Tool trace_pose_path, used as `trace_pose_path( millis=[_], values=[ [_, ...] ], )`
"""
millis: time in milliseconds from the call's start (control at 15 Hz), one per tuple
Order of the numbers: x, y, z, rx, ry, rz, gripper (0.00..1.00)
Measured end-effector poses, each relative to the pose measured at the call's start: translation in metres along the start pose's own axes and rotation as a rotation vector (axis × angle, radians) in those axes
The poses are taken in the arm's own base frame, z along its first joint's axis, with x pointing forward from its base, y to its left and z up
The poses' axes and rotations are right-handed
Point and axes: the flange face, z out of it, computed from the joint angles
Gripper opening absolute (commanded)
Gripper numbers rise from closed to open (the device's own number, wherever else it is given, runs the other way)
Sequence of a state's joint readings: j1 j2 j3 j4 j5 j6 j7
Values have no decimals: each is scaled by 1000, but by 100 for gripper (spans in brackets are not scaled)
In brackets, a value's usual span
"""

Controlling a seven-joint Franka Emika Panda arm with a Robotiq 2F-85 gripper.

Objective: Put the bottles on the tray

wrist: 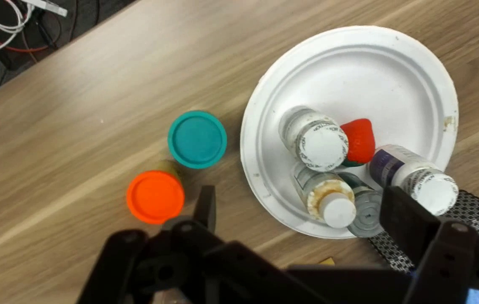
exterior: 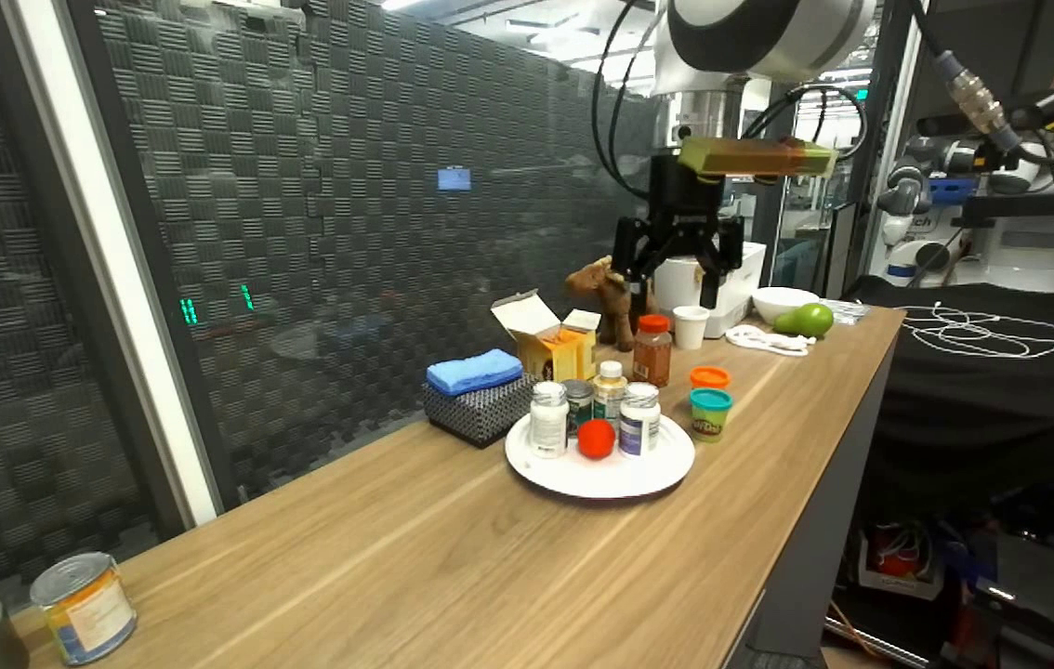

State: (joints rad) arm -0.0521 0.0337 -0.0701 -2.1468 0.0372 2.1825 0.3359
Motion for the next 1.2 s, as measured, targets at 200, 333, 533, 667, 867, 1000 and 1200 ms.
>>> trace_pose_path(
  millis=[200,333,533,667,867,1000,1200],
  values=[
    [-3,24,22,8,-12,109,100],
    [-4,40,34,5,-15,169,100],
    [-4,54,48,-5,-33,233,100],
    [-2,59,57,-11,-40,264,100],
    [4,62,71,-27,-36,300,100],
    [9,63,79,-41,-28,322,100],
    [19,69,89,-67,-15,358,100]
  ],
)
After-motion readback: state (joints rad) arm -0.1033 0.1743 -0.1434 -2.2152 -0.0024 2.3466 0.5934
